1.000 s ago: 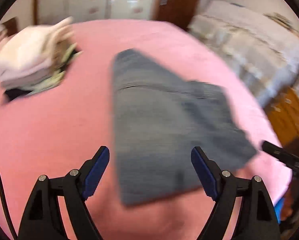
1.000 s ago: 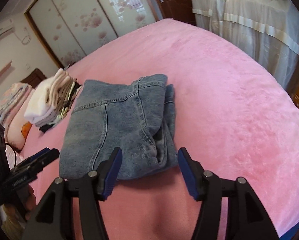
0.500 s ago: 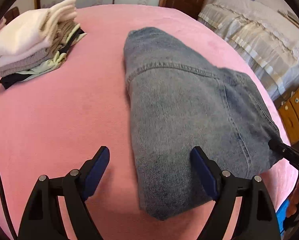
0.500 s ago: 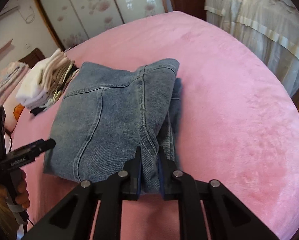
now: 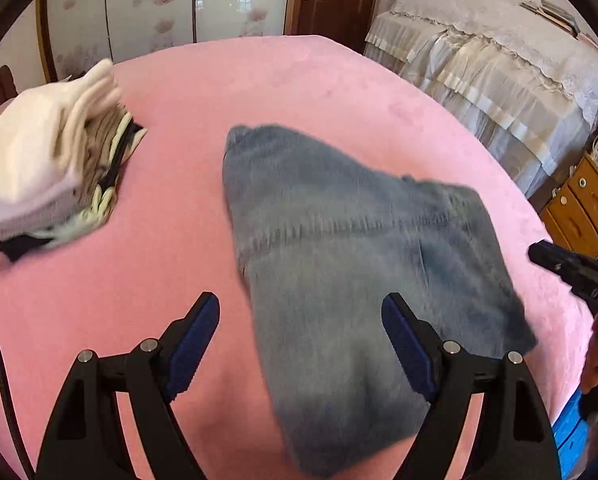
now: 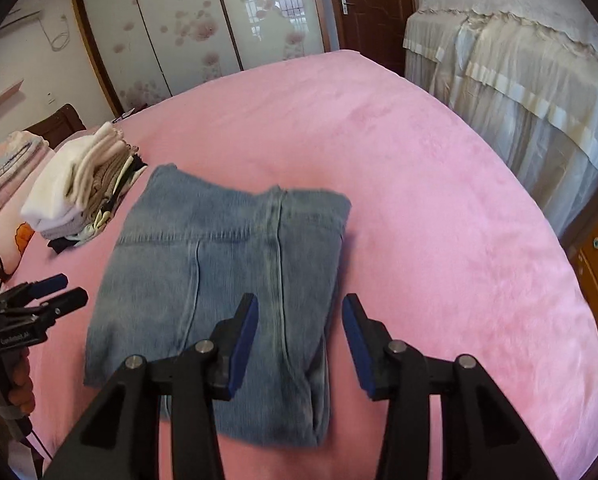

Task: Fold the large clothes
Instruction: 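Release the left gripper and press the folded jacket flat with the right gripper, then position both open grippers at the folded jacket's edge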

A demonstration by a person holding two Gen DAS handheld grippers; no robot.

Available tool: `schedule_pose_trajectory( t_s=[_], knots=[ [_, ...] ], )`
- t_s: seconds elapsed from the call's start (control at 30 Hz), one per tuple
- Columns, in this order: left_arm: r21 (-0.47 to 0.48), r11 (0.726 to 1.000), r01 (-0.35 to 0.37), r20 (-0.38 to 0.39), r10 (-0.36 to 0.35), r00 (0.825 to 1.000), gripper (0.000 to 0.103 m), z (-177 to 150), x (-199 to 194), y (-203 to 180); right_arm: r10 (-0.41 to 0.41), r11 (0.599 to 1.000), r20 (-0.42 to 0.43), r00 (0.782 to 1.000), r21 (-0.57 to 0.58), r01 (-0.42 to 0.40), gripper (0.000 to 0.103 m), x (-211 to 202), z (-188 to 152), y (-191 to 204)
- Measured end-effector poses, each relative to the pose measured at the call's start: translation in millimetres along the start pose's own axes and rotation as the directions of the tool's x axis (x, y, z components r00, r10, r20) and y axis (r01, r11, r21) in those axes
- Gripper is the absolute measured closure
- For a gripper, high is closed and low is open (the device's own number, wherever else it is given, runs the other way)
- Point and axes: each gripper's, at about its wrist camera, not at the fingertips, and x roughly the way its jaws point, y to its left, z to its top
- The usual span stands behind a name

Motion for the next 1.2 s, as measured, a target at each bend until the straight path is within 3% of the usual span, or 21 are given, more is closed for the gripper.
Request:
schedule_pose_trajectory(
  t_s=[0.1, 0.27, 0.33, 0.4, 0.43, 0.47, 0.5, 0.6, 0.67, 0.87, 1.07, 1.2],
  knots=[
    [-0.007, 1.0, 0.028, 0.002, -0.028, 1.0, 0.021, 33.9, 17.1, -3.9, 0.056, 0.998, -0.03, 0.998, -0.023, -0.057, 0.071, 34.3, 31.7, 22.8],
    [-0.046, 0.996, 0.076, -0.063, -0.079, 0.995, 0.021, 68.3, 65.9, -12.4, 0.141, 0.987, -0.089, 0.986, -0.065, -0.147, 0.072, 85.5, 59.6, 61.5],
    [-0.036, 0.999, 0.027, -0.093, -0.031, 0.995, 0.021, 72.2, 87.2, -13.4, 0.118, 0.989, -0.135, 0.984, -0.069, -0.128, 0.072, 108.8, 61.5, 64.6],
    [0.001, 0.999, -0.05, -0.097, 0.05, 0.994, 0.021, 72.2, 102.2, -13.0, 0.028, 0.995, -0.154, 0.988, -0.089, -0.042, 0.073, 125.9, 61.7, 52.7],
    [0.025, 0.996, -0.084, -0.097, 0.086, 0.992, 0.021, 71.1, 107.7, -12.6, -0.004, 0.995, -0.145, 0.989, -0.096, -0.01, 0.077, 127.4, 60.5, 43.4],
    [0.052, 0.99, -0.134, -0.086, 0.138, 0.987, 0.018, 69.8, 111.4, -11.7, -0.003, 0.996, -0.152, 0.988, -0.088, -0.011, 0.096, 128.3, 60.4, 32.6],
    [0.069, 0.988, -0.139, -0.086, 0.145, 0.986, 0.015, 67.2, 115.4, -7.6, -0.006, 0.998, -0.158, 0.987, -0.064, -0.004, 0.103, 128.5, 59.1, 16.2],
    [0.01, 0.997, -0.077, -0.101, 0.077, 0.992, 0.008, 60.4, 122.5, 13.3, -0.097, 0.995, -0.141, 0.985, -0.047, 0.091, 0.103, 124.4, 52.2, -15.4],
    [-0.054, 0.998, -0.019, -0.11, 0.013, 0.994, 0.008, 58.2, 123.7, 23.2, -0.08, 0.997, -0.161, 0.984, -0.022, 0.077, 0.103, 125.6, 43.2, -31.8],
    [-0.073, 0.997, -0.017, -0.126, 0.008, 0.992, 0.008, 58.8, 112.2, 24.1, -0.036, 0.996, -0.108, 0.994, 0.076, 0.044, 0.094, 95.1, 44.3, -37.2],
    [-0.068, 0.997, -0.022, -0.079, 0.016, 0.997, 0.008, 56.2, 44.0, 21.8, -0.009, 0.994, -0.036, 0.999, 0.107, 0.013, 0.074, 41.3, 44.7, -19.2],
    [-0.081, 0.997, 0.011, -0.063, -0.016, 0.998, 0.007, 52.4, -5.2, 20.8, 0.014, 0.995, 0.002, 1.0, 0.102, -0.014, 0.06, -5.3, 31.8, -5.0]
  ],
)
